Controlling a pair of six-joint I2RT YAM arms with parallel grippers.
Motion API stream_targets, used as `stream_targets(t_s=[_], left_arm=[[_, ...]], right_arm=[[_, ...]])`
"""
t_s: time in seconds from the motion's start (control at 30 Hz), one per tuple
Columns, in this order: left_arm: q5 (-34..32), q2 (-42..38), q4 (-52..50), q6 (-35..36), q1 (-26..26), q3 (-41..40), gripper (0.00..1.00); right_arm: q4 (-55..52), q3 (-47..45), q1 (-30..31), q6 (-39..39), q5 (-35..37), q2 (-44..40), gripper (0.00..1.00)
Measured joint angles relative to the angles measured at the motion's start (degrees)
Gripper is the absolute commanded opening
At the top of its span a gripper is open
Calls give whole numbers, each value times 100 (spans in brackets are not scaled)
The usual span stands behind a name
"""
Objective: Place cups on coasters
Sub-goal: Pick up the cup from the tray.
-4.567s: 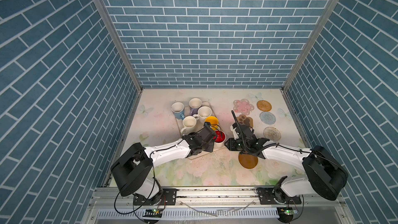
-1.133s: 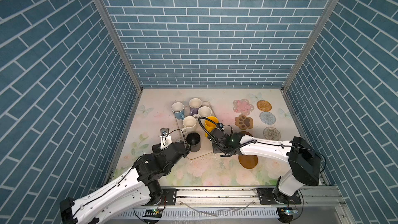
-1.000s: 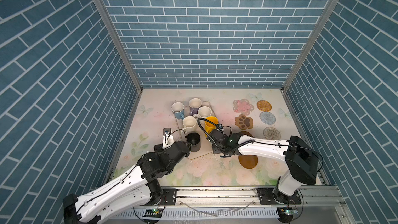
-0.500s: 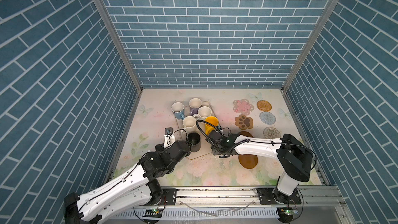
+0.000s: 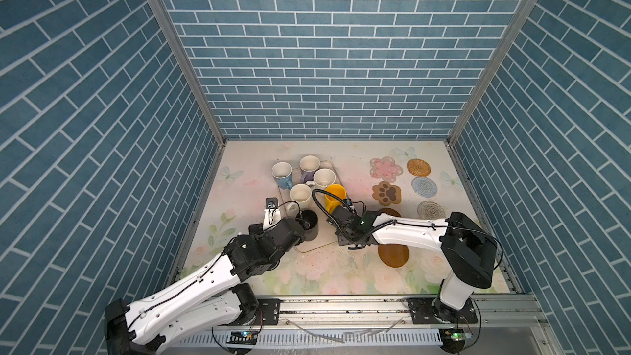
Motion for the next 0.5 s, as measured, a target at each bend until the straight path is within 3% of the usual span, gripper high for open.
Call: stream_targets(t_s=[0.2,0.5], left_arm=[[225,-162,68,391,4,61,99],[361,-63,-24,702,9,785,99]], right_arm=[[-157,0,-35,-197,7,-356,0],[-365,-17,-144,-389,74,-1294,0]])
